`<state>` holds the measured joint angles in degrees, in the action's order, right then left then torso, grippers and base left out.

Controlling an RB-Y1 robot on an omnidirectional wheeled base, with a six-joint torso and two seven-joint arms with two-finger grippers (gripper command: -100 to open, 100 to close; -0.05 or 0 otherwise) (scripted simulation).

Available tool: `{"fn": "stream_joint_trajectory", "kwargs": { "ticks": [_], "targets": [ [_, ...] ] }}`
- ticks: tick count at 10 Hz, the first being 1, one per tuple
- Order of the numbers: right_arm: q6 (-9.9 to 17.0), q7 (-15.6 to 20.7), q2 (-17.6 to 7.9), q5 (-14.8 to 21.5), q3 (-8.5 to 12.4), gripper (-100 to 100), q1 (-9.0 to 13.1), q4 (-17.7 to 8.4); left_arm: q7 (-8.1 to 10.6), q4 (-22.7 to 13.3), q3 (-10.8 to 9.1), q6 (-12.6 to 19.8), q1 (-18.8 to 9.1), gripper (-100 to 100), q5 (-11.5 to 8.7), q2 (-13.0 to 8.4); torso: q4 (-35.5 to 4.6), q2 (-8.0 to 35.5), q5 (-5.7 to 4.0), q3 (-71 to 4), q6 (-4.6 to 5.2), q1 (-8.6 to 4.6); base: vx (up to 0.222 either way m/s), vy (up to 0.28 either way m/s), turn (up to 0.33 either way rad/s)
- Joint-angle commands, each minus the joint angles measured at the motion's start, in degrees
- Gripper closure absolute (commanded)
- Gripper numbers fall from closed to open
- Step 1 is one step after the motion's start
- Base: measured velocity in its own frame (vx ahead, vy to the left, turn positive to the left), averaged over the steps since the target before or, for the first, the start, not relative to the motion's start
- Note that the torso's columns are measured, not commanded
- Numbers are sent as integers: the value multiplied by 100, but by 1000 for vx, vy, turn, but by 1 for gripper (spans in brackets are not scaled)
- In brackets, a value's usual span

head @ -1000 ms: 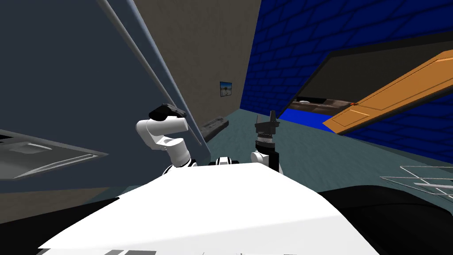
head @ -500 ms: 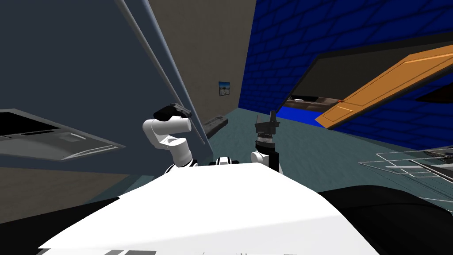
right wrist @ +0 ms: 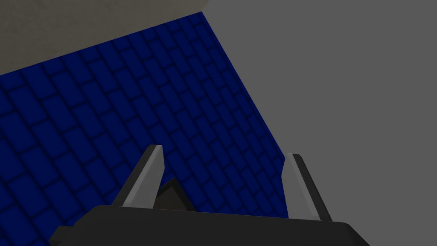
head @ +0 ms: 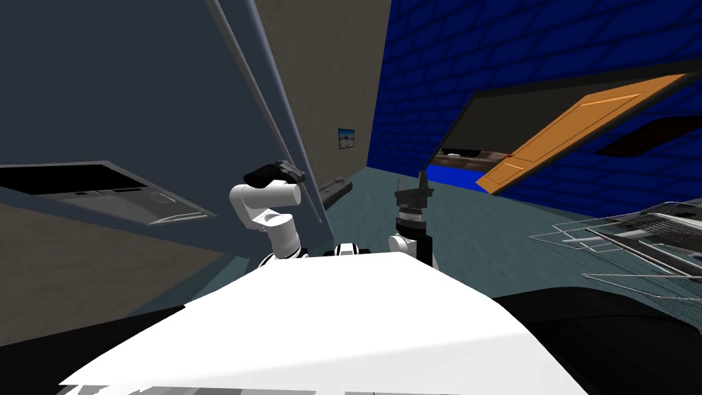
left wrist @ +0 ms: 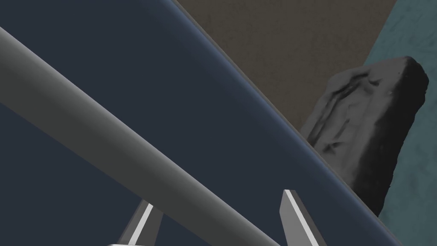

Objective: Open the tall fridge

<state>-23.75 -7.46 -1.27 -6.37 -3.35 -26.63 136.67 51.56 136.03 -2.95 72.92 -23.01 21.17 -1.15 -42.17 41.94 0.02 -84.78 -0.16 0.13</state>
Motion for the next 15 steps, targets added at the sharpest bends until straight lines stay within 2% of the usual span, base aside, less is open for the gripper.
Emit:
{"fn": "stream_joint_trajectory", "kwargs": {
  "ticks": [1,3,4,5,7,8,10,11,13,14,15],
  "targets": [
    [0,0,-1,0,1,0,0,0,-85,-18,177,-49,-1,100,-211,50,4,0,4,-1,2,15,-277,128,-51],
    [0,0,0,0,0,0,1,0,-156,-24,343,-73,-20,100,-423,103,0,45,1,26,12,-3,-344,81,-68],
    [0,0,0,0,0,0,2,-1,-156,-24,343,-73,-20,100,-423,103,6,45,-4,32,25,-34,-255,53,-19],
    [0,0,0,0,0,0,0,0,-143,2,311,-69,-21,100,-411,94,6,1,-12,6,24,-42,-104,24,-6],
    [-1,0,0,0,0,0,-1,1,-208,28,471,-54,19,100,-655,141,12,-20,-12,-16,32,-27,-168,120,-44],
    [0,0,-1,0,1,0,-1,0,-208,28,471,-54,19,100,-655,141,9,20,-7,10,36,-9,-174,178,-84],
    [0,0,-1,0,1,0,-1,0,-277,69,622,-56,35,100,-887,178,5,18,0,7,6,2,-191,140,-61],
    [0,0,-1,0,1,0,0,0,-277,69,622,-56,35,100,-887,178,7,23,0,12,12,5,-174,115,-45],
    [0,0,-1,0,1,0,-1,0,-345,109,774,-58,51,100,-1120,214,7,16,2,10,6,4,-205,147,-45],
    [0,0,-1,0,1,0,0,0,-345,109,774,-58,51,100,-1120,214,2,21,1,11,11,14,-191,155,-63],
    [0,0,-1,0,1,0,0,0,-379,129,850,-59,59,100,-1236,233,1,13,4,7,-3,13,-195,141,-53]
  ]
}}
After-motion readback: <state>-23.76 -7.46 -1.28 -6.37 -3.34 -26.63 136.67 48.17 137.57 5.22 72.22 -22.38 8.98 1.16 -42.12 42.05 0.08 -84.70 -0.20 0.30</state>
